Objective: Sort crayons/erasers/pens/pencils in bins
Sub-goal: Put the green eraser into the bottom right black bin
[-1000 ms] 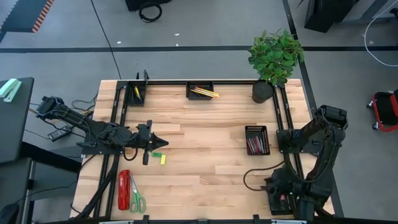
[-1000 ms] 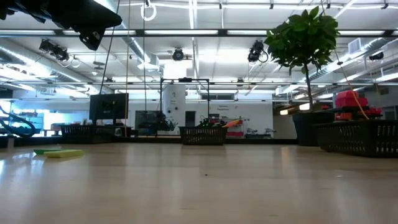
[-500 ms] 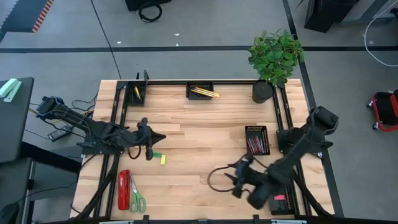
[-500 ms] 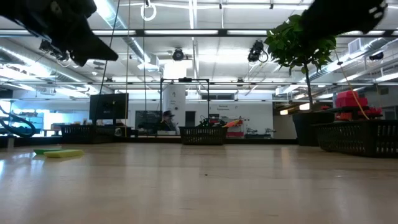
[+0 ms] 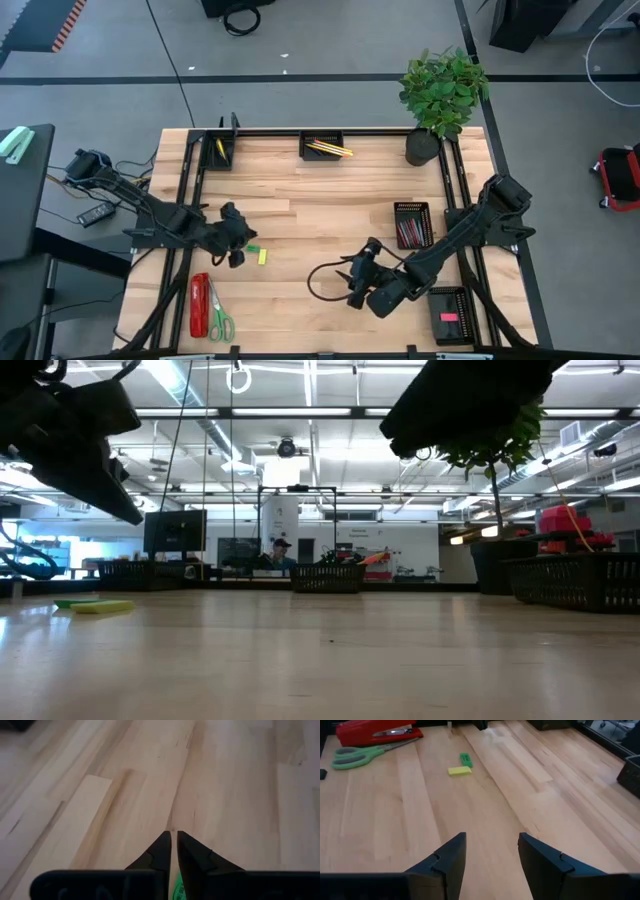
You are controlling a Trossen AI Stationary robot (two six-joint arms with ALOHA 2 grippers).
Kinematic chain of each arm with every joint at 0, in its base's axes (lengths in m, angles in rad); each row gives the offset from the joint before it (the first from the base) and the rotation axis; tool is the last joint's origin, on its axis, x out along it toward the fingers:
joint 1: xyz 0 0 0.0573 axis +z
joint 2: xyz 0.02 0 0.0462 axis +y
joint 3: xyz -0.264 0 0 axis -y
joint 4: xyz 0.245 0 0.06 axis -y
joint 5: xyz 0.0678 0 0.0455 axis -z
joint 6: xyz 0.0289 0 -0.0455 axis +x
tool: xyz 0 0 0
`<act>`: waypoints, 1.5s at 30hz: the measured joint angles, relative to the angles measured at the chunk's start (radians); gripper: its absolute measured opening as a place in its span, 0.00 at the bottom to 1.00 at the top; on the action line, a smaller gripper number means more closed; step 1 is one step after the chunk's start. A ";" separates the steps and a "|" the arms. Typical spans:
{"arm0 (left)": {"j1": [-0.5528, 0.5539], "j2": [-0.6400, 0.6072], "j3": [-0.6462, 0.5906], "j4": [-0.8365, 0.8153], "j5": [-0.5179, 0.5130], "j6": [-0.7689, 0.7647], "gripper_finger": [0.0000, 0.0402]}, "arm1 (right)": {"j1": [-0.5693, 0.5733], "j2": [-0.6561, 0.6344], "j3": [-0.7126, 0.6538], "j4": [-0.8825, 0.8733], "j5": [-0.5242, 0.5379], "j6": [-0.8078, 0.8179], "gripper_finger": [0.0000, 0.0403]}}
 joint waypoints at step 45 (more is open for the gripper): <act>-0.398 0.289 -0.403 0.847 -0.437 -0.139 0.30 | 0.003 -0.001 0.000 0.016 -0.103 -0.182 0.46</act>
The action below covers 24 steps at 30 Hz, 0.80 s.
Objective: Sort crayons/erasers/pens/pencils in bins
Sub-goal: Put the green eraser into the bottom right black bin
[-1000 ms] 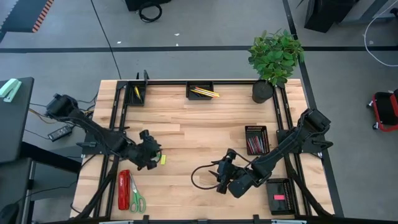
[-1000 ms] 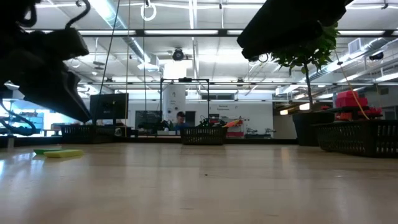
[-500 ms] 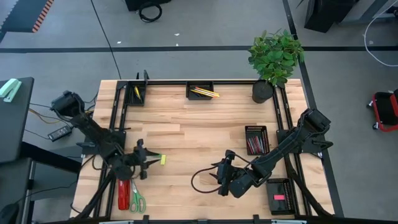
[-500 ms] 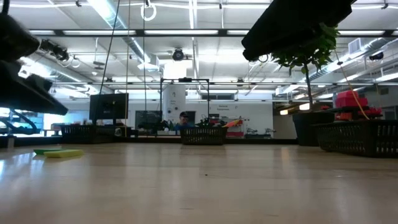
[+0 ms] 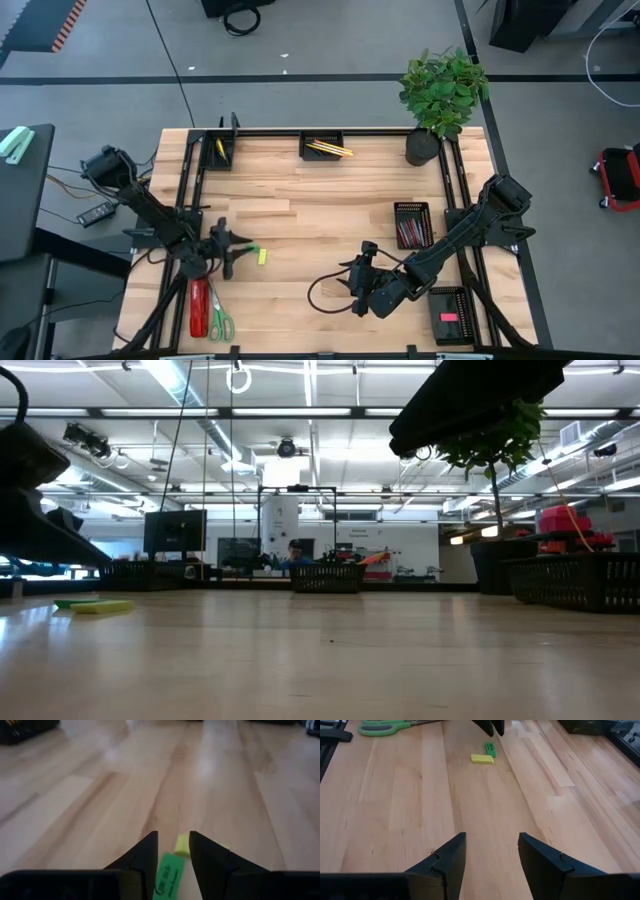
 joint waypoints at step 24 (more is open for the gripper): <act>0.004 0.000 0.000 -0.114 0.099 0.012 0.34 | -0.001 0.000 -0.004 0.000 0.005 0.007 0.46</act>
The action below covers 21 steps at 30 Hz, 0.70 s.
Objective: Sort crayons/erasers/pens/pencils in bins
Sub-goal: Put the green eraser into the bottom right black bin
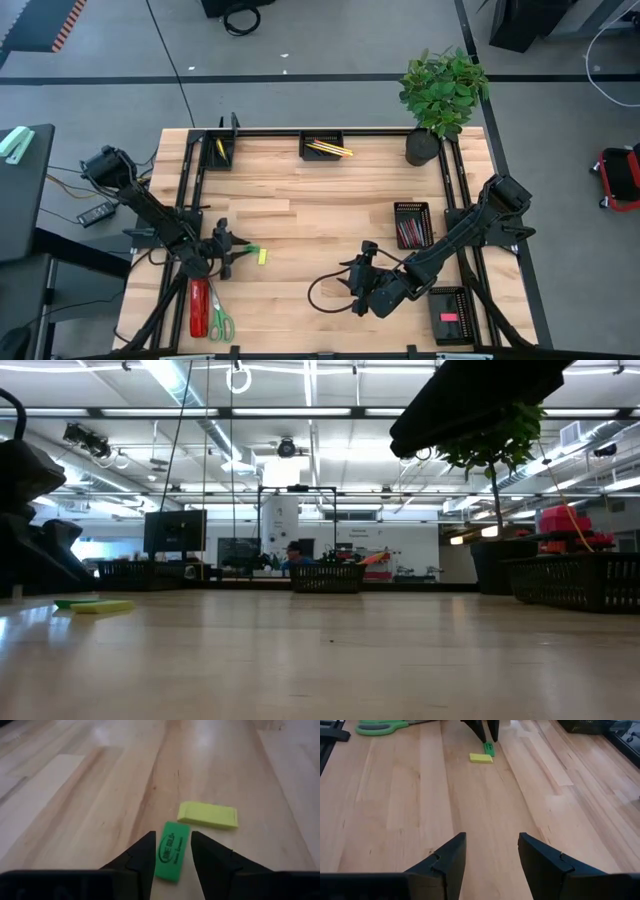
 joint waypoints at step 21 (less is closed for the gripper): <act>0.062 -0.001 0.000 -0.060 0.039 0.017 0.42 | -0.014 0.000 0.000 0.000 0.014 -0.007 0.46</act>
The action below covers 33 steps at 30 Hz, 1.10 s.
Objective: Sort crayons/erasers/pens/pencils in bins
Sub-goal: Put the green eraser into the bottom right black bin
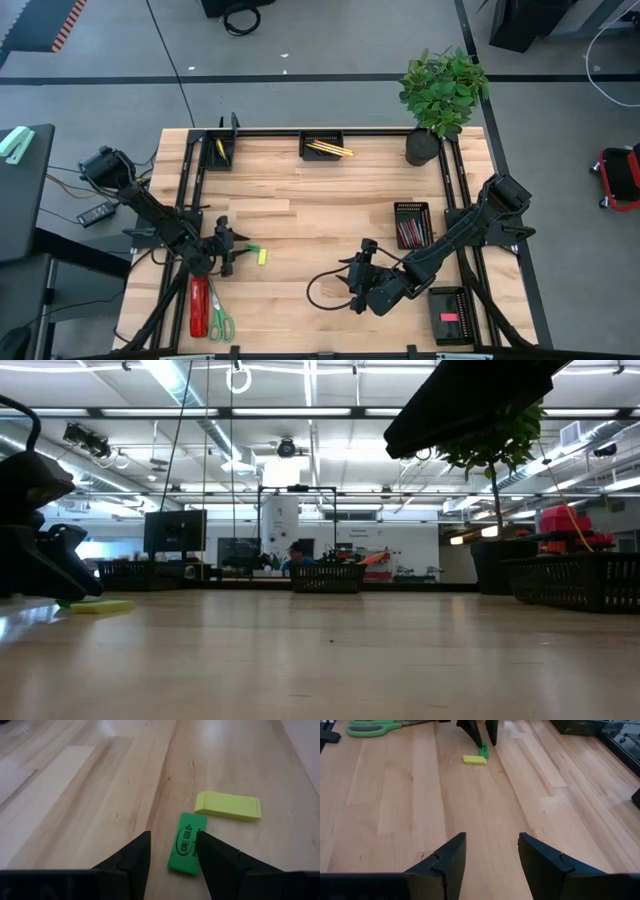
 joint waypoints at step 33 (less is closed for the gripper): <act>0.033 0.085 -0.001 0.149 0.093 -0.113 0.30 | 0.000 0.000 0.000 -0.007 -0.003 -0.012 0.46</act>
